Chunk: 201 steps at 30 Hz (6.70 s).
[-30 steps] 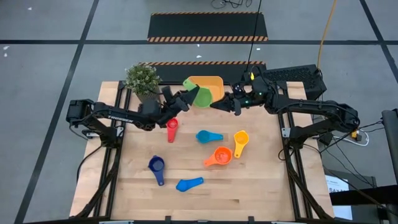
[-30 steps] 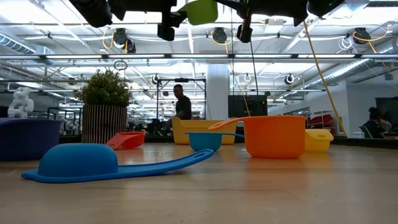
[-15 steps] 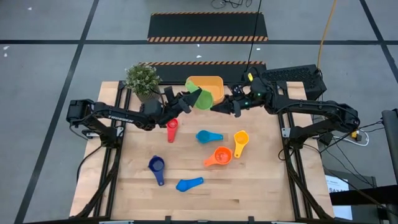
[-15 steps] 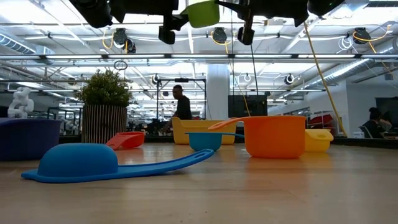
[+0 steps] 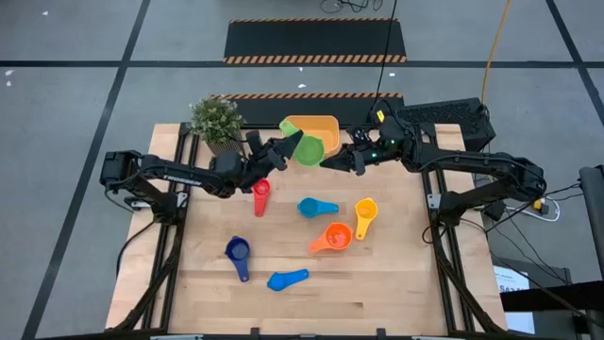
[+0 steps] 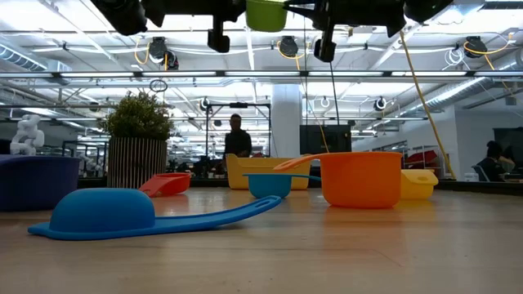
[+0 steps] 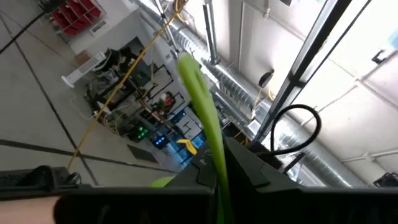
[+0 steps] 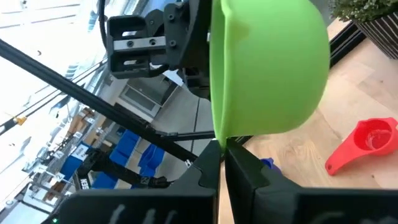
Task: Nest measuring cups in basket
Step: Stack the green measuring cup on top of the orange measuring cup
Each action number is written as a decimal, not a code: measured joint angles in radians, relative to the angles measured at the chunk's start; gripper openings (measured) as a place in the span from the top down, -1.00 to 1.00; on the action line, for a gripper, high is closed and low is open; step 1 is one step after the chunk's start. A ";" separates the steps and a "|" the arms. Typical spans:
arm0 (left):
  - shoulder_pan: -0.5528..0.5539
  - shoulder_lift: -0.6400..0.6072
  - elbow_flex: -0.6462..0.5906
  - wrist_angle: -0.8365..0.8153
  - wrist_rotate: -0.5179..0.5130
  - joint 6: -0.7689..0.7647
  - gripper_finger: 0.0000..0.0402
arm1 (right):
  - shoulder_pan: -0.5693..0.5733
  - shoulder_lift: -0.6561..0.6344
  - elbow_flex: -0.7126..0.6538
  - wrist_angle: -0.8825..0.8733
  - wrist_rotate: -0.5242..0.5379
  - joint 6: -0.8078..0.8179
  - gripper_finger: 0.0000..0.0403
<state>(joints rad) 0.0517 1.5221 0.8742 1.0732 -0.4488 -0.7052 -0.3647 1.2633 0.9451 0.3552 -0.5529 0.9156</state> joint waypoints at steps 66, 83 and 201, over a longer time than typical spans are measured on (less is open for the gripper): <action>0.009 -0.011 0.068 -0.060 -0.653 -0.405 0.97 | -0.016 0.225 0.000 0.490 0.382 0.565 0.55; 0.009 -0.011 0.068 -0.083 -0.652 -0.438 0.97 | -0.016 0.225 0.000 0.479 0.396 0.562 0.56; -0.174 -0.427 0.067 -0.899 0.068 -0.460 0.96 | -0.172 -0.017 -0.002 0.228 -0.186 0.482 0.27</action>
<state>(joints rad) -0.1219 1.0951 0.9409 0.1746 -0.3804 -1.1651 -0.5363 1.2467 0.9436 0.5835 -0.7391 1.3975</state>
